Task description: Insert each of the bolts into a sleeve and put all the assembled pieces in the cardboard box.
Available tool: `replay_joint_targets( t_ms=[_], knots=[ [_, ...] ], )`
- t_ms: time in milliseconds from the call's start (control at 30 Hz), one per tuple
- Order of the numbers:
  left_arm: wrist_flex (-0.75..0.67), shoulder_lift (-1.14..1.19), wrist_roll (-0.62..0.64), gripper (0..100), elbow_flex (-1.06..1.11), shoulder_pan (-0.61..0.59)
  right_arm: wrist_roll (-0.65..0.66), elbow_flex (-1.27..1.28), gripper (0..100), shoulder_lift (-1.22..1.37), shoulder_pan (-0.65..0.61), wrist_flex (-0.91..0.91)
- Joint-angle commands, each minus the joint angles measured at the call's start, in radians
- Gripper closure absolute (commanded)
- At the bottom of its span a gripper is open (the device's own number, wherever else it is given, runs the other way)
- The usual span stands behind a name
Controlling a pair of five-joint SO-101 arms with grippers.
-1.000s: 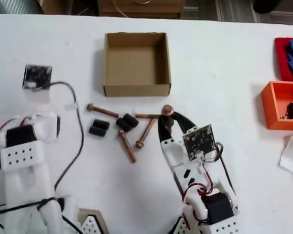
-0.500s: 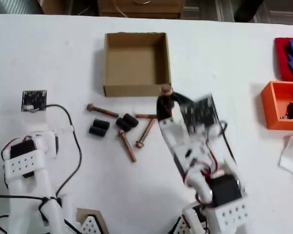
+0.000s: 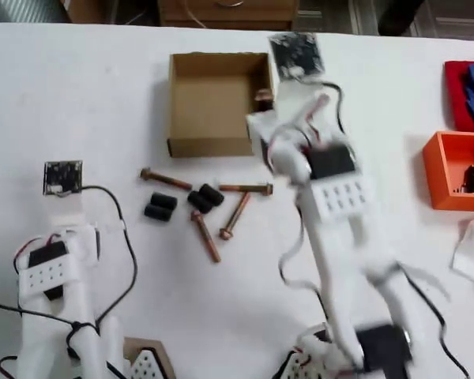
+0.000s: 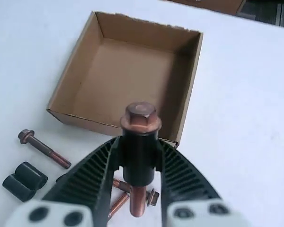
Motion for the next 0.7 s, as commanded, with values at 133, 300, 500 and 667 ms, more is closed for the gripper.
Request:
replay_joint_targets(
  t_ms=[133,300,500,667],
  knots=[
    [-0.015,-0.006,-0.003,94,-0.002,-0.003,-0.109,-0.661,97.6,0.481,0.015,0.173],
    [-0.014,-0.006,-0.003,94,-0.002,-0.003,-0.124,-1.074,97.6,0.828,0.015,0.305],
    [-0.014,-0.006,-0.003,94,-0.002,-0.003,-0.132,-1.481,97.6,1.171,0.027,0.384],
    [-0.014,-0.006,-0.003,94,-0.002,-0.003,-0.121,-1.603,97.6,1.317,0.035,0.375]
  ],
)
